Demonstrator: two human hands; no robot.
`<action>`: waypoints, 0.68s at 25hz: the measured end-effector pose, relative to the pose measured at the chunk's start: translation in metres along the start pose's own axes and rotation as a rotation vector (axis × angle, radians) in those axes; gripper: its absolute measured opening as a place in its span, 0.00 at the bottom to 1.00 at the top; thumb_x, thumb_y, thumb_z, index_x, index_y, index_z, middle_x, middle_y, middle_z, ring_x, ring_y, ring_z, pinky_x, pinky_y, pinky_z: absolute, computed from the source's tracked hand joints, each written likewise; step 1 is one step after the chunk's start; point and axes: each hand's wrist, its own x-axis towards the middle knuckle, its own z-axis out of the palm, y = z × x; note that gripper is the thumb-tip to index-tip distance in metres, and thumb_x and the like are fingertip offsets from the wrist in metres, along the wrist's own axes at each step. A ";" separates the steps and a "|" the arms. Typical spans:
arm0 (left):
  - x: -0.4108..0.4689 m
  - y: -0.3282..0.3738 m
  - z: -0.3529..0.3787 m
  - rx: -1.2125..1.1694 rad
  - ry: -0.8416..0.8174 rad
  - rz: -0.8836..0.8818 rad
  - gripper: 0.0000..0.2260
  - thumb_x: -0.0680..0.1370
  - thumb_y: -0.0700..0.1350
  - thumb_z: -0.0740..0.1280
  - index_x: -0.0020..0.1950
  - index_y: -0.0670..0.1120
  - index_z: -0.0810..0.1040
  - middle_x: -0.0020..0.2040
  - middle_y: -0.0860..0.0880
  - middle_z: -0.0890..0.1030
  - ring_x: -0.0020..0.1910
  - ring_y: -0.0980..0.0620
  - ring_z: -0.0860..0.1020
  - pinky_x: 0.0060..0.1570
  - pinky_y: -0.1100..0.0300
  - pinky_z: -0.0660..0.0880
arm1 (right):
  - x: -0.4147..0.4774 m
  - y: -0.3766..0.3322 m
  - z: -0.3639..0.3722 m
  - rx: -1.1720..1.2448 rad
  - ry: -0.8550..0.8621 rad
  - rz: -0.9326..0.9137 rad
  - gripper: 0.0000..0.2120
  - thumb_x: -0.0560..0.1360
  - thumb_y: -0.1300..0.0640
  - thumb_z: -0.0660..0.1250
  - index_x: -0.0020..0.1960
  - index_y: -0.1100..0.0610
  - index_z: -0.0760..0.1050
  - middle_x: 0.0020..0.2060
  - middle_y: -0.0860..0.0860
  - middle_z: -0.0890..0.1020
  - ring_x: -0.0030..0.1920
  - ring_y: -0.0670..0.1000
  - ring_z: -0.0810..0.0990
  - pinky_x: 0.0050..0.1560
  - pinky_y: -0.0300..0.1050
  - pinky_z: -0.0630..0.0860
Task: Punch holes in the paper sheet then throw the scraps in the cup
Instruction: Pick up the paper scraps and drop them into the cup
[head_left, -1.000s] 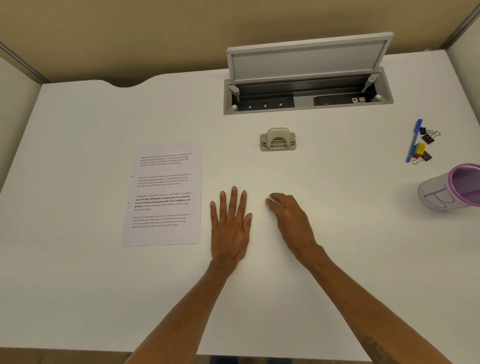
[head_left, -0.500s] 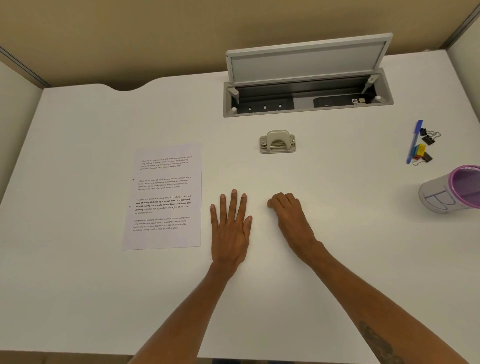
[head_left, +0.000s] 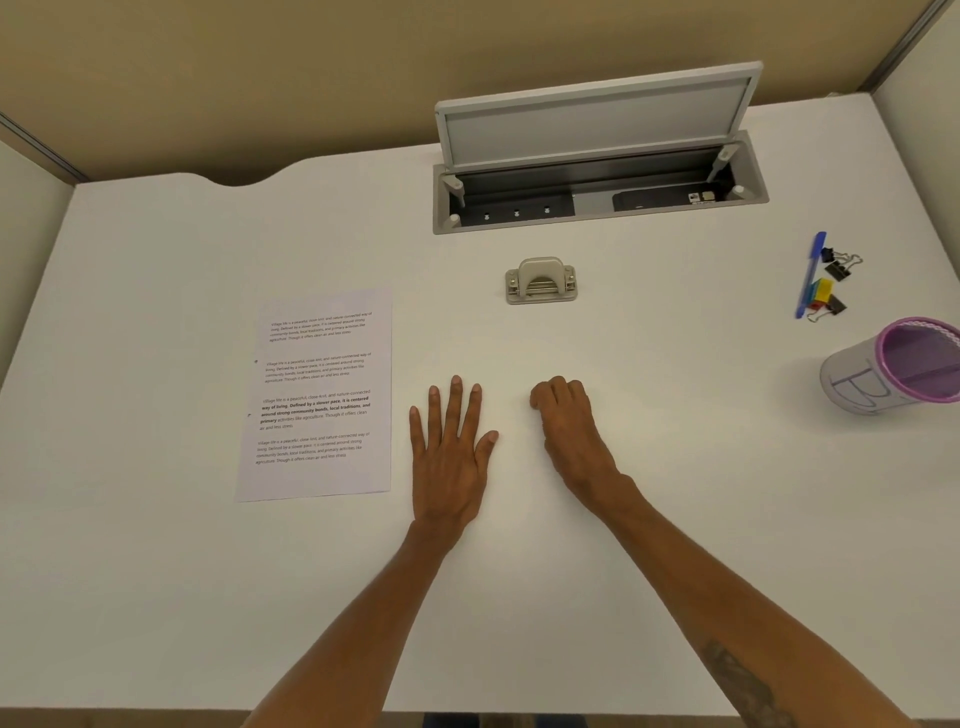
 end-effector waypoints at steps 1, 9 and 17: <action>0.001 0.000 0.000 0.001 -0.006 -0.002 0.27 0.85 0.58 0.44 0.82 0.51 0.45 0.83 0.49 0.45 0.82 0.45 0.42 0.79 0.41 0.48 | -0.002 0.000 -0.002 0.132 0.045 0.068 0.23 0.65 0.82 0.55 0.55 0.67 0.73 0.52 0.62 0.76 0.52 0.62 0.72 0.52 0.52 0.70; 0.007 0.003 -0.002 -0.038 -0.005 0.016 0.27 0.84 0.57 0.46 0.82 0.52 0.47 0.83 0.50 0.45 0.82 0.45 0.42 0.79 0.40 0.45 | -0.018 0.006 -0.037 1.233 0.156 0.663 0.08 0.80 0.67 0.60 0.48 0.59 0.76 0.36 0.49 0.74 0.35 0.47 0.69 0.36 0.32 0.69; 0.019 0.017 0.001 -0.004 0.012 -0.030 0.28 0.84 0.58 0.43 0.82 0.51 0.43 0.83 0.49 0.43 0.82 0.46 0.41 0.79 0.42 0.45 | -0.032 0.036 -0.100 1.916 0.182 0.624 0.08 0.82 0.68 0.61 0.46 0.62 0.76 0.41 0.51 0.76 0.40 0.46 0.73 0.46 0.34 0.77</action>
